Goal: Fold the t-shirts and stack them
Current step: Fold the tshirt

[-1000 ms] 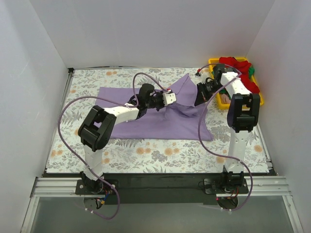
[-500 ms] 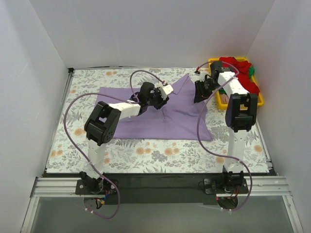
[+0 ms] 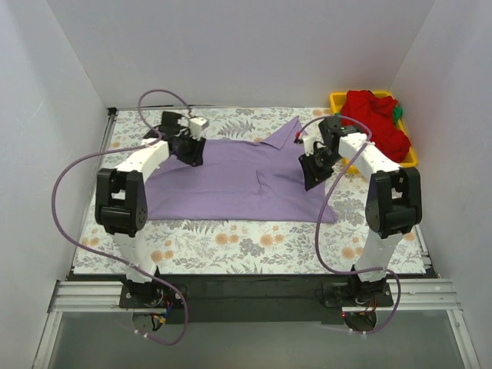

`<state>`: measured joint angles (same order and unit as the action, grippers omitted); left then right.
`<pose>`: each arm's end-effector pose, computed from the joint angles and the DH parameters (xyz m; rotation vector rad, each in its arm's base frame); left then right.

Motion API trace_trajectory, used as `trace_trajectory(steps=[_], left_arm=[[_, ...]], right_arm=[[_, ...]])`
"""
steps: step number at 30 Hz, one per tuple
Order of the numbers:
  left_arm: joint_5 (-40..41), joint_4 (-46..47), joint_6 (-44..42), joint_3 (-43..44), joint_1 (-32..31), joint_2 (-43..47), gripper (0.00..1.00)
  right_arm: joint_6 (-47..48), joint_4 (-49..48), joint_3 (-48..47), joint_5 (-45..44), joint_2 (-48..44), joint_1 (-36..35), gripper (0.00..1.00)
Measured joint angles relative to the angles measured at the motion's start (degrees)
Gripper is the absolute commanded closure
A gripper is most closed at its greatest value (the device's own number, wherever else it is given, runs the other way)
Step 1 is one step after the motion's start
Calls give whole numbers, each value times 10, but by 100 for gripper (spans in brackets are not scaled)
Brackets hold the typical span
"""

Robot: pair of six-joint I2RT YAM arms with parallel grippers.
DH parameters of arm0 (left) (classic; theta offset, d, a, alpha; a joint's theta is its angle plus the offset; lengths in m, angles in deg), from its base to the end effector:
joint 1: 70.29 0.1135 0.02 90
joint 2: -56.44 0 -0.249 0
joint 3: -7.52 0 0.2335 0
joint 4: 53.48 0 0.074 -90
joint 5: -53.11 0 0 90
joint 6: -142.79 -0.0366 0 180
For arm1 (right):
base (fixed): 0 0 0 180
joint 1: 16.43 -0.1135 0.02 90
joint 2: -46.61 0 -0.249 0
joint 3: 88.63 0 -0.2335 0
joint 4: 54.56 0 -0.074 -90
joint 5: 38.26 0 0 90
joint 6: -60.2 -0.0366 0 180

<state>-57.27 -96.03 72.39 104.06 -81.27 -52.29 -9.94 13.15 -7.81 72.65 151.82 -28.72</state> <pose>0.3811 -0.0869 0.2116 -0.0466 2.5668 -0.6592 0.3371 0.0868 0.2254 -0.8450 2.6662 0.4884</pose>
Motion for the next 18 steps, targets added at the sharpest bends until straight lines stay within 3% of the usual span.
trace_trajectory(steps=[6, 12, 18], left_arm=[[18, -95, -52, -80, 122, 52, 65], [37, -118, -86, -174, 150, 66, 67], [46, -109, -96, -242, 166, 122, 67]], right_arm=[[17, -1, 44, -56, 14, -19, 65], [31, -16, 56, -96, 29, -18, 65], [46, -24, 127, -122, 29, -40, 65]])
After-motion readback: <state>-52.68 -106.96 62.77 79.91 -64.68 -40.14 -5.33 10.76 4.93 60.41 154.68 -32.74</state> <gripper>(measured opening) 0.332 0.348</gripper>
